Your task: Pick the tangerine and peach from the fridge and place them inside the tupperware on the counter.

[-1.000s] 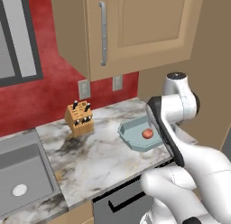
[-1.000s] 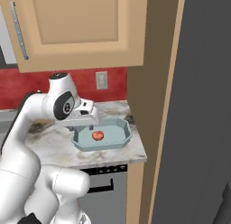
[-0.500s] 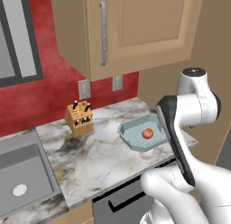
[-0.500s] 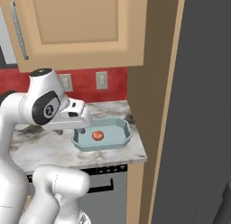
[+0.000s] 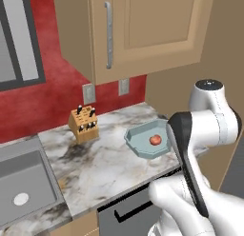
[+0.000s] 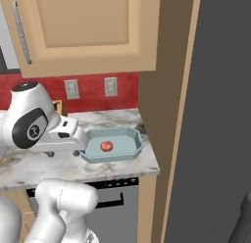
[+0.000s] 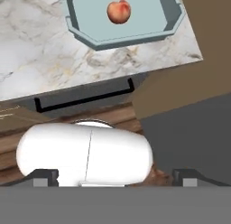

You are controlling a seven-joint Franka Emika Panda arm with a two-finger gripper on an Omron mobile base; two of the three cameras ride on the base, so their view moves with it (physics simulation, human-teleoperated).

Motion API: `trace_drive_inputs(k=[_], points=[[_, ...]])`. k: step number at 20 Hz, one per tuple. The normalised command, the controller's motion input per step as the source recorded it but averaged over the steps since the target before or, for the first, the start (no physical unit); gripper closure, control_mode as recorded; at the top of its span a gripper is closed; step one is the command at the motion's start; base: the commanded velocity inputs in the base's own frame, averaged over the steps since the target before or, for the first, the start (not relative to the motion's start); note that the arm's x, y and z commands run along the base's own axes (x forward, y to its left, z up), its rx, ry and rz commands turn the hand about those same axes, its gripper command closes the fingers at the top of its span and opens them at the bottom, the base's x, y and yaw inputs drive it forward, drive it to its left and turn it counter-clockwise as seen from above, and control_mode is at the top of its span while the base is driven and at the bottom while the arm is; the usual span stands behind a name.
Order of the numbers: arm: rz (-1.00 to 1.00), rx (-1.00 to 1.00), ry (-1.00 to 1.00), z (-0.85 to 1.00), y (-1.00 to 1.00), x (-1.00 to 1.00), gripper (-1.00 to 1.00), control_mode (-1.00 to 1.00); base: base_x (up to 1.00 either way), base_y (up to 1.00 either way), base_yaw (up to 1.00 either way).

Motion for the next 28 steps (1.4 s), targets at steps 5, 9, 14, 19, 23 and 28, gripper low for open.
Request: trace_drive_inputs(k=[5,9,14,19,23,28], points=[[0.0,0.0,0.0,0.0,0.0,0.0,-1.0,1.0,-0.89,0.14,0.0],[0.0,0.0,0.0,0.0,0.0,0.0,-1.0,1.0,-0.95,0.24,0.0],[0.0,0.0,0.0,0.0,0.0,0.0,-1.0,1.0,-0.97,0.22,-0.04],[0.0,0.0,0.0,0.0,0.0,0.0,-1.0,1.0,-0.97,0.01,-0.44],[0.0,0.0,0.0,0.0,0.0,0.0,-1.0,1.0,-0.83,-0.07,-0.96],[0.0,0.0,0.0,0.0,0.0,0.0,-1.0,1.0,-0.54,-0.27,-1.0]])
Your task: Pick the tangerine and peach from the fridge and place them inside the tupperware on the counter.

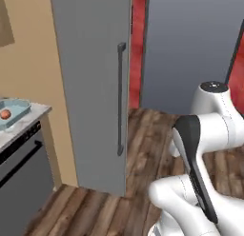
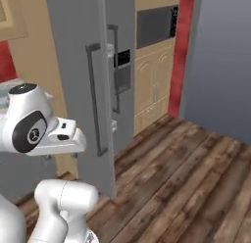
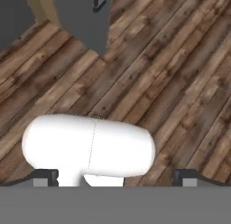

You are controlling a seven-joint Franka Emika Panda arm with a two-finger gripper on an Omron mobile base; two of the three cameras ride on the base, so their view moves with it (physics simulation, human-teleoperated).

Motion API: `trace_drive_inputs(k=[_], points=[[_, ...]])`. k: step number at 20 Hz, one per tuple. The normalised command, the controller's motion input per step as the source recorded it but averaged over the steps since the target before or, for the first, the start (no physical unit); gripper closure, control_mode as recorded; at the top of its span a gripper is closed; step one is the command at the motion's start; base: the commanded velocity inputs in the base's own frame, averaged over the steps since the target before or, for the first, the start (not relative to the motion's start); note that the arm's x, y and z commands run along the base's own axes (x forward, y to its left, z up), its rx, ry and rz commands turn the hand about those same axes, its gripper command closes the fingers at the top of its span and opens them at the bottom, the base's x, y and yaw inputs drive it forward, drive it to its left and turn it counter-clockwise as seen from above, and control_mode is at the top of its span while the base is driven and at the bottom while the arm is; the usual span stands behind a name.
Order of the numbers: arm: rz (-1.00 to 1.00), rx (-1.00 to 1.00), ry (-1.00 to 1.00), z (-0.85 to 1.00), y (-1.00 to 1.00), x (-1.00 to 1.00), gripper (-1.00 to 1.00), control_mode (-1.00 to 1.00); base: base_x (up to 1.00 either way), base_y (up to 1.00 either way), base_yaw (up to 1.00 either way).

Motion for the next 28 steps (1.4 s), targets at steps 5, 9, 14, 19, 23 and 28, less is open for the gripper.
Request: trace_drive_inputs(k=[5,9,14,19,23,28], points=[[0.0,0.0,0.0,0.0,0.0,0.0,-1.0,1.0,0.17,-0.35,-0.89],[0.0,0.0,0.0,0.0,0.0,0.0,-1.0,1.0,0.56,-0.38,-0.28],[0.0,0.0,0.0,0.0,0.0,0.0,-1.0,1.0,0.75,-0.44,0.07],[0.0,0.0,0.0,0.0,0.0,0.0,-1.0,1.0,0.69,-0.77,0.52],[0.0,0.0,0.0,0.0,0.0,0.0,-1.0,1.0,0.65,-0.85,0.71],[0.0,0.0,0.0,0.0,0.0,0.0,-1.0,1.0,0.57,-0.93,0.77]])
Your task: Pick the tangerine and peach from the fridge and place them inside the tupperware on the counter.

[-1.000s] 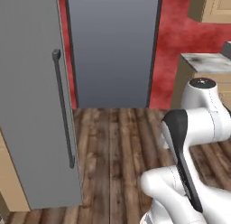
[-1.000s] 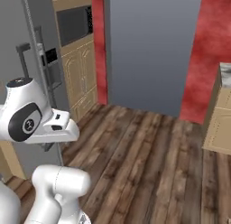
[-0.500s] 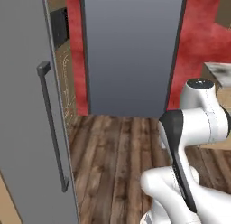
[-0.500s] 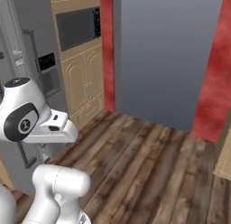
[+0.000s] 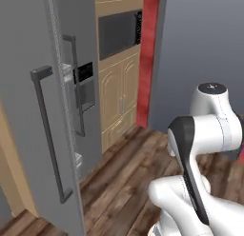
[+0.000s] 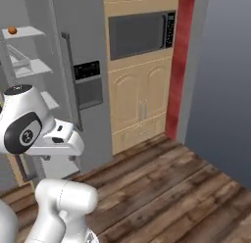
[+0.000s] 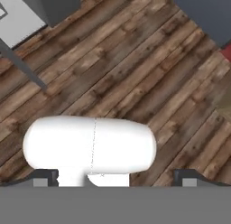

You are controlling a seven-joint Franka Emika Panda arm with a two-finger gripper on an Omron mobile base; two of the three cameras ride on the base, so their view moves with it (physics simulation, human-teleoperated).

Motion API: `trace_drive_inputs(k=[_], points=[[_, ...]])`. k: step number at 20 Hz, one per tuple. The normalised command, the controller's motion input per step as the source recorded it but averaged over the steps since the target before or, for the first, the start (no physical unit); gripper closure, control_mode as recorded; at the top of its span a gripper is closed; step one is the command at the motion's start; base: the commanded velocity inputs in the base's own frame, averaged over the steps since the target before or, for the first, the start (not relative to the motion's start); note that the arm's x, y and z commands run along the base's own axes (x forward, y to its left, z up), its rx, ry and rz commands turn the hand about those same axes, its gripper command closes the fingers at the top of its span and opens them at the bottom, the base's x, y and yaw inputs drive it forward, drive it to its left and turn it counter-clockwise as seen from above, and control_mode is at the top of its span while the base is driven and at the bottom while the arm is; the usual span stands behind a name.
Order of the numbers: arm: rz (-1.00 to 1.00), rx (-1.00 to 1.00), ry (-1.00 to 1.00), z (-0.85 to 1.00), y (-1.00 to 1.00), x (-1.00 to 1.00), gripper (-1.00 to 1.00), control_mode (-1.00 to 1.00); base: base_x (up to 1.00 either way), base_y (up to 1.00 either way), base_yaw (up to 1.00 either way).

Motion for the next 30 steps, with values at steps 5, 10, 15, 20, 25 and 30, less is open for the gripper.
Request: trace_drive_inputs(k=[5,10,15,20,25,30], points=[[0.0,0.0,0.0,0.0,0.0,0.0,-1.0,1.0,0.59,-0.95,0.77],[0.0,0.0,0.0,0.0,0.0,0.0,-1.0,1.0,0.71,-0.86,0.84],[0.0,0.0,0.0,0.0,0.0,0.0,-1.0,1.0,0.78,-0.82,0.79],[0.0,0.0,0.0,0.0,0.0,0.0,-1.0,1.0,0.81,-0.63,0.62],[0.0,0.0,0.0,0.0,0.0,0.0,-1.0,1.0,0.77,-0.48,0.55],[0.0,0.0,0.0,0.0,0.0,0.0,-1.0,1.0,0.74,-0.27,0.38]])
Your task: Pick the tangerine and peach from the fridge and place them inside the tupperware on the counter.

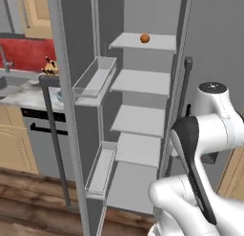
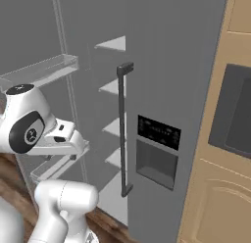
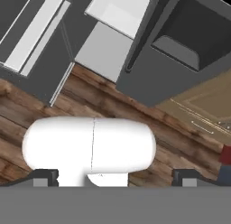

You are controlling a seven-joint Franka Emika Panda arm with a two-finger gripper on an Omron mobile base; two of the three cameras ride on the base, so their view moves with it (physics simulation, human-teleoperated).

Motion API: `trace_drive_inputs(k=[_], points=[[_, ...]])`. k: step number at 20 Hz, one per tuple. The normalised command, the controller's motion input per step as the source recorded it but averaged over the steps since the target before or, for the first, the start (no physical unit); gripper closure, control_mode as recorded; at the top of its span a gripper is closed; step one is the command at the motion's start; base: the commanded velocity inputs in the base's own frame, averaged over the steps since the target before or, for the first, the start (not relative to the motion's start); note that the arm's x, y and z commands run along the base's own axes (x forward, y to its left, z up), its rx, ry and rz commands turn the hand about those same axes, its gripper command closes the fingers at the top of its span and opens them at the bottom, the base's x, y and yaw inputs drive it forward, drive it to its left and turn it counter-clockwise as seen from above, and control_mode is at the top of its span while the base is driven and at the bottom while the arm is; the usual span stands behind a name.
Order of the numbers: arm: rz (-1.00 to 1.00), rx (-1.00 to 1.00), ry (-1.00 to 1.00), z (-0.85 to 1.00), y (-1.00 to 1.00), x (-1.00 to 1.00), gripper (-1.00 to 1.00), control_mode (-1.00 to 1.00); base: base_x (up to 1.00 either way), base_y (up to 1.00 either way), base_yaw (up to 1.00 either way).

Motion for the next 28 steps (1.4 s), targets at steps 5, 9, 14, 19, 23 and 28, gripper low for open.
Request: trace_drive_inputs(k=[5,9,14,19,23,28], points=[[0.0,0.0,0.0,0.0,0.0,0.0,-1.0,1.0,0.57,-0.28,0.14],[0.0,0.0,0.0,0.0,0.0,0.0,-1.0,1.0,0.5,-0.02,-0.01],[0.0,0.0,0.0,0.0,0.0,0.0,-1.0,1.0,0.43,0.09,-0.17],[0.0,0.0,0.0,0.0,0.0,0.0,-1.0,1.0,0.35,0.17,-0.12],[0.0,0.0,0.0,0.0,0.0,0.0,-1.0,1.0,0.3,0.37,-0.05],[0.0,0.0,0.0,0.0,0.0,0.0,-1.0,1.0,0.41,0.25,-0.02]])
